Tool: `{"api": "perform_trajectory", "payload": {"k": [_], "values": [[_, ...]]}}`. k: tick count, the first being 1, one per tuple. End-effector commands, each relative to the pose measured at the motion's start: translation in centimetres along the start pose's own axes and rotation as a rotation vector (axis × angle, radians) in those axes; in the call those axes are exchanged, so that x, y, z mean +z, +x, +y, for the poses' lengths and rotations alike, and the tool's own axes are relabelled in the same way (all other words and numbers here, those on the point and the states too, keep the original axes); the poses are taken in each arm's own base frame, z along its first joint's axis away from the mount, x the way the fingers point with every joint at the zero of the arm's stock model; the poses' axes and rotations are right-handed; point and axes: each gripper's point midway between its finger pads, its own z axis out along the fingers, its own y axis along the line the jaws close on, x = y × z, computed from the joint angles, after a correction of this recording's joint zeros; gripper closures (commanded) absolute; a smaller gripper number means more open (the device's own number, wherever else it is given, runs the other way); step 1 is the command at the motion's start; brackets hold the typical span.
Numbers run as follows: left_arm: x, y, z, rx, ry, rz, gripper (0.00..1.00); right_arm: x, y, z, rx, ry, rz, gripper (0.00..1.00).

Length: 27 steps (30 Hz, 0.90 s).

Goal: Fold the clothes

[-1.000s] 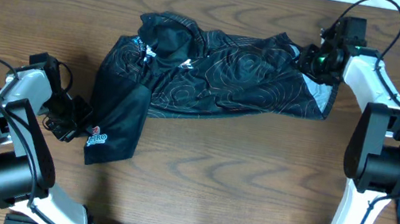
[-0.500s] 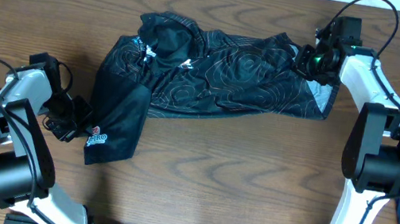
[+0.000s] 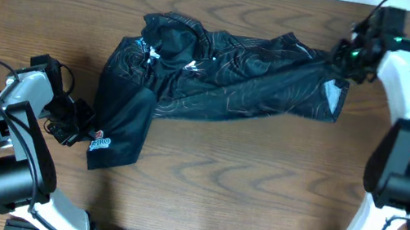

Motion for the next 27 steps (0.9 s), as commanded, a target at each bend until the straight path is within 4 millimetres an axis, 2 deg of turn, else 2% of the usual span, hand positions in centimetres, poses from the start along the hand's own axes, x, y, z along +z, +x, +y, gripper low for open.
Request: {"api": "perform_trajectory", "payload": {"k": [1, 4, 10, 17, 22, 27], "values": [[1.9, 1.2, 1.5, -0.007, -0.061, 0.061, 0.94, -5.4, -2.3, 1.5, -0.067, 0.002, -0.116, 0.99], [1.9, 1.4, 1.2, -0.007, -0.047, 0.07, 0.94, -7.2, -1.2, 1.6, -0.055, 0.02, -0.096, 0.99], [1.9, 1.7, 0.2, -0.009, 0.012, 0.093, 0.94, -9.8, 2.7, 2.3, -0.036, 0.045, 0.005, 0.99], [1.8, 1.8, -0.9, -0.006, 0.071, 0.104, 0.94, -12.9, 9.1, 2.3, 0.01, 0.102, 0.201, 0.99], [1.7, 1.7, -1.7, -0.002, 0.115, 0.106, 0.94, -13.8, 13.0, 2.4, 0.015, 0.144, 0.333, 0.99], [1.7, 1.3, -2.0, 0.003, 0.128, 0.094, 0.94, -13.4, 15.9, 1.3, 0.006, 0.222, 0.42, 0.99]]}}
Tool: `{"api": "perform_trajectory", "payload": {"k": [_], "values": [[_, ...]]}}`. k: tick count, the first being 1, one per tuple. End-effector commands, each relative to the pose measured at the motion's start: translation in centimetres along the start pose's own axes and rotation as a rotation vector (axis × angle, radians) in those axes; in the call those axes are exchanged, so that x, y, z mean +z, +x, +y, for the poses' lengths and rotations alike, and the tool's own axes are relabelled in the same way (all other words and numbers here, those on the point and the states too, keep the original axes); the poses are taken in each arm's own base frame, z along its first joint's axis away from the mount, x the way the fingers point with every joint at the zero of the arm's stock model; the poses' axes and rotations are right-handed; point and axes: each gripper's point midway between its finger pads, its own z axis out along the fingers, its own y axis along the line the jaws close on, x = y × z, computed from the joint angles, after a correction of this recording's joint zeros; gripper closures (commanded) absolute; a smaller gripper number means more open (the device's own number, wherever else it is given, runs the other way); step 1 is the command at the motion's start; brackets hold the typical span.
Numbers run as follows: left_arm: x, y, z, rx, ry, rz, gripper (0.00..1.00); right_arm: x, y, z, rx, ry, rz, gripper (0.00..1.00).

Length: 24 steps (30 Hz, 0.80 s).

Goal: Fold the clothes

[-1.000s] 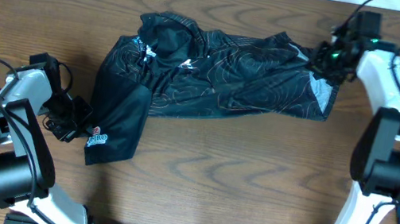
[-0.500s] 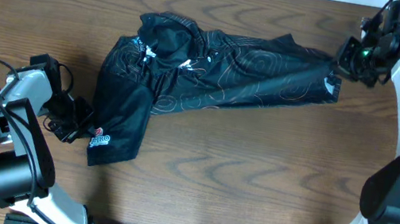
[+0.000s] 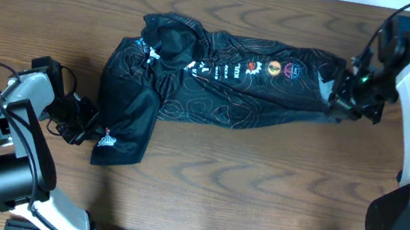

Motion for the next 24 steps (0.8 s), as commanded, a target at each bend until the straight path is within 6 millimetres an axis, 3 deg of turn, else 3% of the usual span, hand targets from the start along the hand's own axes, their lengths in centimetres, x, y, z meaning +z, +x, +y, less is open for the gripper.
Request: {"api": "perform_trajectory", "payload": {"k": [1, 8, 14, 19, 24], "values": [[1.2, 0.3, 0.6, -0.002, -0.018, 0.027, 0.94, 0.9, 1.3, -0.6, -0.022, 0.043, 0.023, 0.99], [1.1, 0.9, -0.4, 0.03, 0.037, 0.059, 0.94, 4.5, 1.6, -2.1, -0.003, 0.067, 0.056, 0.99], [-0.3, 0.8, -1.7, 0.065, 0.091, 0.022, 0.94, 5.5, 1.0, -2.3, -0.011, 0.065, 0.032, 0.99], [-3.3, 0.3, -3.2, 0.108, 0.138, -0.075, 0.94, 5.5, 0.5, -2.1, -0.017, 0.059, 0.013, 0.99], [-8.0, -0.3, -4.1, 0.104, 0.193, -0.237, 0.94, 5.5, 0.0, -2.0, -0.022, 0.053, -0.005, 0.99]]}}
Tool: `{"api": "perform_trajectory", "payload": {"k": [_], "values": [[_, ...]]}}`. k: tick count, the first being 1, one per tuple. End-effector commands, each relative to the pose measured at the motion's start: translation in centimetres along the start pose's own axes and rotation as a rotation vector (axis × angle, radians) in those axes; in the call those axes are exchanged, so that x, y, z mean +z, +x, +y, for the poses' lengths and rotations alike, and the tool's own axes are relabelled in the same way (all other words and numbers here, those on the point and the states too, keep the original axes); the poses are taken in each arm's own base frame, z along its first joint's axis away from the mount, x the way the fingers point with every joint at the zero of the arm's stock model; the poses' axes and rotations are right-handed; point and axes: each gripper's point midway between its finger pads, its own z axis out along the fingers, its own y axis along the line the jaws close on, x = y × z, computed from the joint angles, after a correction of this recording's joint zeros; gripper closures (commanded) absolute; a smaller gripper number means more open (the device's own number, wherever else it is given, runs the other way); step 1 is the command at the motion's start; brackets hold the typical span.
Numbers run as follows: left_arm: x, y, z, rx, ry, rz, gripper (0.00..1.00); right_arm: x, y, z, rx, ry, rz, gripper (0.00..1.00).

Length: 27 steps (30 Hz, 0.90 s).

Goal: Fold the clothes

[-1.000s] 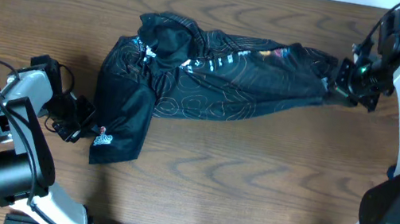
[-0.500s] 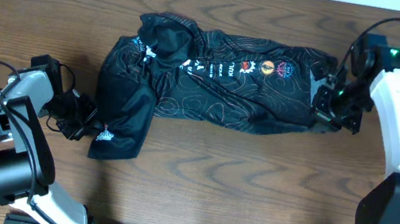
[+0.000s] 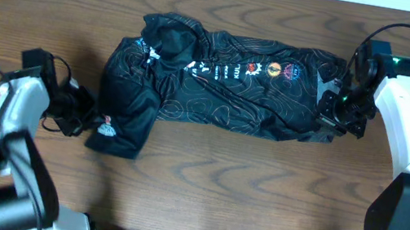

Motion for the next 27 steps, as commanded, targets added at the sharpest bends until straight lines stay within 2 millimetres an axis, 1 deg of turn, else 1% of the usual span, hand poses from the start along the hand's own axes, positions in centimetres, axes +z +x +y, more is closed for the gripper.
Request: {"api": "perform_trajectory", "payload": {"k": [1, 6, 10, 12, 15, 17, 19, 21, 22, 25, 26, 27], "values": [[-4.0, -1.1, -1.7, 0.02, 0.053, -0.141, 0.94, -0.5, 0.0, 0.1, -0.012, 0.002, -0.025, 0.99], [-8.6, -0.2, -3.8, 0.083, 0.128, -0.285, 0.94, -0.5, -0.4, 0.2, -0.016, -0.003, -0.041, 0.99], [-11.9, 0.8, -5.1, 0.121, 0.187, -0.391, 0.94, -0.9, -1.8, 0.4, -0.024, -0.02, -0.095, 0.99], [-13.4, 1.4, -5.6, 0.147, 0.215, -0.442, 0.94, -1.5, -2.9, 0.3, -0.019, -0.022, -0.137, 0.99], [-14.9, 1.9, -6.1, 0.168, 0.241, -0.495, 0.94, -3.9, -5.2, 0.0, -0.002, -0.048, -0.229, 0.99], [-15.6, 2.2, -6.4, 0.177, 0.252, -0.514, 0.94, -6.2, -6.7, -0.2, 0.009, -0.065, -0.298, 0.99], [-16.1, 2.2, -6.7, 0.185, 0.259, -0.528, 0.94, -9.5, -8.2, -0.6, 0.026, -0.084, -0.384, 0.99], [-16.6, 2.2, -7.0, 0.187, 0.267, -0.538, 0.94, -13.5, -9.4, -1.0, 0.038, -0.103, -0.484, 0.99], [-16.9, 2.1, -7.2, 0.185, 0.272, -0.543, 0.94, -15.8, -9.9, -1.2, 0.043, -0.112, -0.54, 0.99], [-18.1, 2.1, -8.0, 0.199, 0.294, -0.567, 0.94, -22.3, -10.3, -1.8, 0.055, -0.132, -0.693, 0.99], [-18.8, 2.1, -8.5, 0.21, 0.309, -0.576, 0.94, -24.5, -10.1, -2.1, 0.06, -0.137, -0.743, 0.99], [-19.4, 2.2, -9.0, 0.219, 0.324, -0.585, 0.94, -26.3, -9.7, -2.3, 0.062, -0.141, -0.784, 0.99]]}}
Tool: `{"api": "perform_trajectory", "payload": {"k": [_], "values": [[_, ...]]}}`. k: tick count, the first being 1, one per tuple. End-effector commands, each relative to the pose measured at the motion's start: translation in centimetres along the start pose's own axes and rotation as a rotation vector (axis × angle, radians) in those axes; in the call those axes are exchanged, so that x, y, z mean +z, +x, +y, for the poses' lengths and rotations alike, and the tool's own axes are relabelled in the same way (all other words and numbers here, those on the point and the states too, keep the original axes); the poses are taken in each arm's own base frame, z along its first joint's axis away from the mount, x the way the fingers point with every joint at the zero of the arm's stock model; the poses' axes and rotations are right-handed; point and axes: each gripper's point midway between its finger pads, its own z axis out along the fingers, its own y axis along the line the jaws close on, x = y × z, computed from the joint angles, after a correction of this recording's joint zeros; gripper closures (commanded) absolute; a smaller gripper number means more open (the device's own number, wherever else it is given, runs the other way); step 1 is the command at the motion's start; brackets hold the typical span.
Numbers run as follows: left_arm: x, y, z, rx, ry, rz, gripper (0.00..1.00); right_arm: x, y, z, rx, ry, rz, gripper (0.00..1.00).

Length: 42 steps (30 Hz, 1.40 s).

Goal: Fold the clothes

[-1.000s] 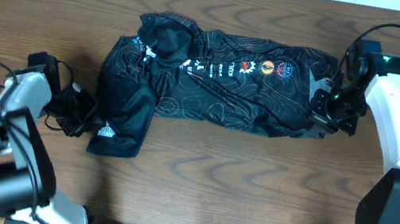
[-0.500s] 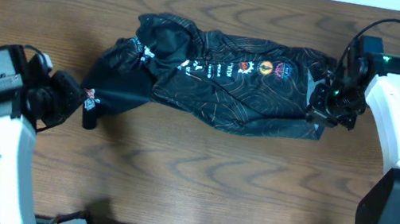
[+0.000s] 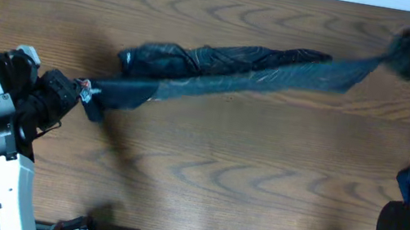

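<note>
A black patterned shirt (image 3: 229, 69) is pulled into a long narrow band that runs from front left to back right, and it looks lifted off the wooden table (image 3: 203, 181). My left gripper (image 3: 80, 95) is shut on its sleeve end at the left. At the far right corner my right gripper (image 3: 392, 55), blurred by motion, is shut on the shirt's other end. The chest logos are hidden in the folds.
A red garment lies at the table's left edge behind my left arm. A blue garment lies along the right edge under my right arm. A black rail runs along the front edge.
The shirt lay spread flat with its logos showing; now it is stretched taut into a band. My right gripper has moved to the back right corner, and my left has moved left with the sleeve.
At first the shirt lay crumpled, with my right gripper on its hem at the back right and my left at the sleeve. Then the hem was nearer the front and the logos showed. It lay flatter after that, and now it hangs stretched between both grippers.
</note>
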Motion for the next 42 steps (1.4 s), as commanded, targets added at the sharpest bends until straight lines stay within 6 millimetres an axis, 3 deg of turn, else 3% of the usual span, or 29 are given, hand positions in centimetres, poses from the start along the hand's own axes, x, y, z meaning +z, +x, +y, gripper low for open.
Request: {"api": "perform_trajectory", "payload": {"k": [1, 7, 9, 12, 16, 19, 23, 24, 26, 31, 34, 39, 40, 42], "values": [[-2.3, -2.2, -2.9, 0.03, 0.067, -0.074, 0.94, -6.8, -3.5, 0.2, -0.003, -0.012, -0.185, 0.99], [-7.5, -4.5, -9.4, 0.13, 0.246, -0.16, 0.94, -15.3, -5.4, 0.8, -0.013, -0.033, -0.387, 0.99], [-9.6, -5.2, -11.1, 0.159, 0.275, -0.199, 0.94, -16.9, -5.0, 1.0, -0.015, -0.035, -0.41, 0.99], [-11.3, -5.5, -12.2, 0.175, 0.288, -0.231, 0.94, -17.0, -3.5, 1.2, -0.018, -0.043, -0.361, 0.99], [-10.9, -5.5, -11.9, 0.162, 0.276, -0.213, 0.94, -13.8, -1.3, 1.6, -0.053, -0.047, -0.207, 0.99], [-9.5, -5.6, -11.2, 0.133, 0.25, -0.17, 0.94, -10.0, 0.7, 2.1, -0.09, -0.039, -0.055, 0.99], [-6.8, -5.6, -10.4, 0.101, 0.219, -0.092, 0.94, -3.7, 4.9, 4.1, -0.168, -0.066, 0.196, 0.99], [-6.0, -5.6, -10.3, 0.098, 0.212, -0.069, 0.94, -1.8, 6.3, 5.0, -0.206, -0.084, 0.27, 0.94], [-4.5, -5.4, -10.2, 0.092, 0.203, -0.027, 0.94, 0.9, 8.7, 6.4, -0.259, -0.106, 0.372, 0.59], [-1.2, -4.7, -10.0, 0.091, 0.17, 0.059, 0.94, 6.7, 14.4, 9.7, -0.378, -0.116, 0.557, 0.25], [0.5, -4.3, -9.6, 0.092, 0.134, 0.09, 0.94, 9.2, 17.6, 11.9, -0.436, -0.13, 0.633, 0.21], [1.7, -4.2, -9.5, 0.098, 0.114, 0.103, 0.94, 12.5, 21.7, 13.4, -0.445, -0.092, 0.741, 0.19], [1.7, -4.3, -9.5, 0.1, 0.115, 0.1, 0.94, 13.1, 22.5, 13.5, -0.446, -0.086, 0.769, 0.21], [1.7, -4.5, -9.4, 0.103, 0.11, 0.09, 0.94, 14.3, 24.4, 13.6, -0.448, -0.08, 0.833, 0.37]]}}
